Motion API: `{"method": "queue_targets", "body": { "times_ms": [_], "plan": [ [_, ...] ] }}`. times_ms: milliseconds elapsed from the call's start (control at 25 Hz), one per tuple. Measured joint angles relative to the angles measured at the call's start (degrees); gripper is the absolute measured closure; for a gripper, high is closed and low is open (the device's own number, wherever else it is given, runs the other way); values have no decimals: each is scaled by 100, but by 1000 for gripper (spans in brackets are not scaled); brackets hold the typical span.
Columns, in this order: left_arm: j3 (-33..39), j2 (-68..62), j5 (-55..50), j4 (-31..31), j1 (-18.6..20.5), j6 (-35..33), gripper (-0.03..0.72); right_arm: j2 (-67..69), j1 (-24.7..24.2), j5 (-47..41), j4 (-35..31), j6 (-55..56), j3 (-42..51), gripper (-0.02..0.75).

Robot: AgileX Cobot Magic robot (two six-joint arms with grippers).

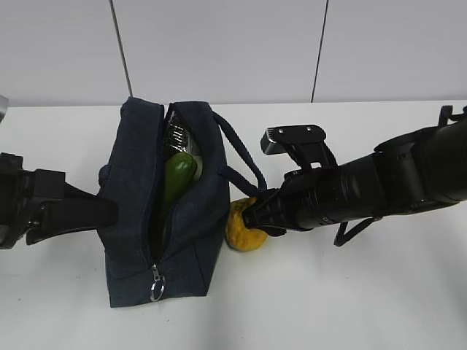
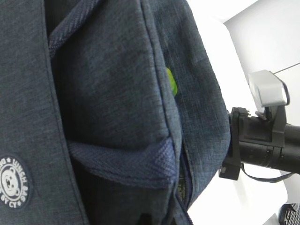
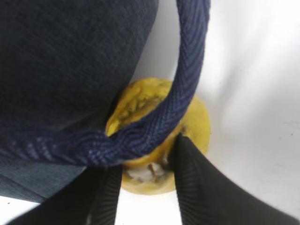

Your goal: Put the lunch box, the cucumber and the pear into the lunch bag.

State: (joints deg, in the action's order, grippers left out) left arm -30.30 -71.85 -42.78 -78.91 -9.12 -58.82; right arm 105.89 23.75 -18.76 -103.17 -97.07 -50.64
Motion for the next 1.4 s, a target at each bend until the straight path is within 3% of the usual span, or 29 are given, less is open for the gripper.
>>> {"method": "queue_targets", "body": {
  "times_ms": [240, 600, 960, 1400],
  "plan": [
    [0, 0, 0, 0, 0, 0, 703, -10, 0, 0, 152, 0, 0, 461],
    [0, 0, -10, 0, 0, 0, 703, -332, 0, 41, 1005, 215, 0, 467],
    [0, 0, -11, 0, 0, 0, 703, -391, 0, -217, 3129, 1859, 10, 468],
    [0, 0, -16, 0, 0, 0, 703, -594, 0, -1058, 4606, 3031, 10, 469]
  ]
}}
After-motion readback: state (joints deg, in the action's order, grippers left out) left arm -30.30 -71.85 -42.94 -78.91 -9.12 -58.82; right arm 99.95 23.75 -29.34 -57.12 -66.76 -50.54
